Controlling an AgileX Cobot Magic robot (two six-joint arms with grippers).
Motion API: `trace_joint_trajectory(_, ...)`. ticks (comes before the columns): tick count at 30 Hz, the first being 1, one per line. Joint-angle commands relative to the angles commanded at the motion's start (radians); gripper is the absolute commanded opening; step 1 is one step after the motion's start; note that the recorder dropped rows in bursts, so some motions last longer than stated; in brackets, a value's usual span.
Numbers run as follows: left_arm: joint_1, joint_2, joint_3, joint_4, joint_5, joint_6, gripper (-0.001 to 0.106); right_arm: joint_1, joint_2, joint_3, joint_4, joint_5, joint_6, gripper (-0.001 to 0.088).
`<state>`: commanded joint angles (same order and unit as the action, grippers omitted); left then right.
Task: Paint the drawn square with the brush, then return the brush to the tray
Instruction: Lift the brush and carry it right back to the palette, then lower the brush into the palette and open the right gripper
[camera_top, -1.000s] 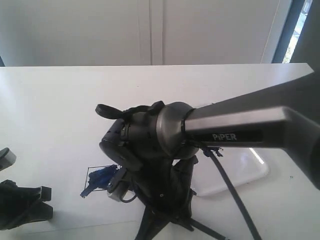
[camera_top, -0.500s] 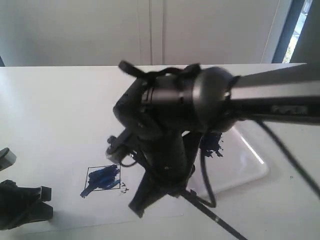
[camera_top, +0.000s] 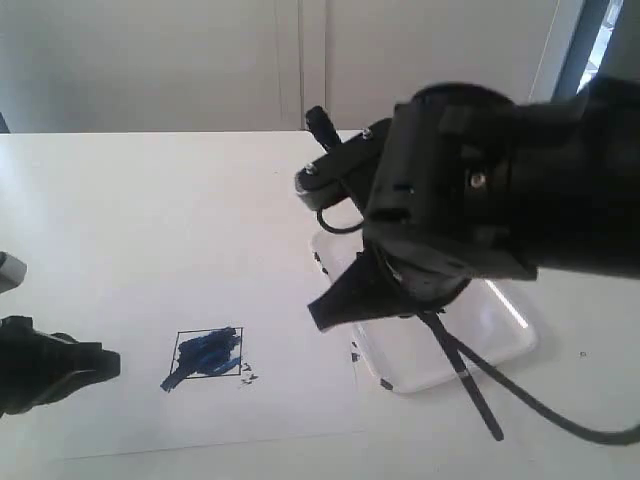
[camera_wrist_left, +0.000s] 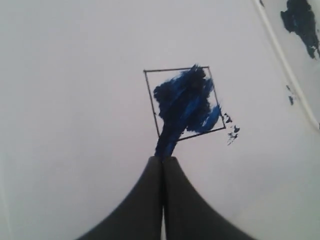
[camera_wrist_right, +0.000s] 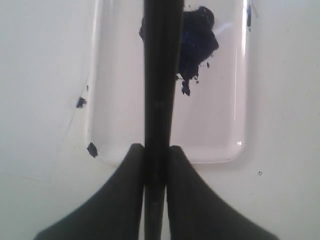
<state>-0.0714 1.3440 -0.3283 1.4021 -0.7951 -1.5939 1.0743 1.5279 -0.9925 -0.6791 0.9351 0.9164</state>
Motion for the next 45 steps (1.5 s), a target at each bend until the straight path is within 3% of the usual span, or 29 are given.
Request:
trace_joint_trajectory(5,0.0,-0.171,0.0,0.005,0.002,0.002,0.0,0.0,0.0,0.151,-0.108,-0.07,0.198,0.0)
trace_joint_trajectory(9,0.0,-0.278,0.0,0.033,0.011,-0.007,0.0,0.0,-0.002,0.208,-0.163,-0.094,0.277,0.0)
trace_joint_trajectory(15,0.0,-0.461,0.0,0.145,0.115,-0.151,0.0,-0.002,-0.002,0.28,-0.226,-0.156,0.378,0.0)
trace_joint_trajectory(21,0.0,-0.644,0.0,0.289,0.17,-0.351,0.0,-0.08,-0.002,0.351,-0.257,-0.264,0.432,0.0)
trace_joint_trajectory(28,0.0,-0.81,0.0,0.342,0.179,-0.52,0.0,-0.157,0.001,0.377,-0.257,-0.421,0.433,0.0)
trace_joint_trajectory(37,0.0,-0.894,0.007,0.342,0.153,-0.52,0.0,-0.191,0.001,0.377,-0.256,-0.455,0.433,0.0)
trace_joint_trajectory(45,0.0,-0.903,0.134,0.342,0.152,-0.52,0.0,-0.191,0.02,0.404,-0.257,-0.538,0.433,0.0)
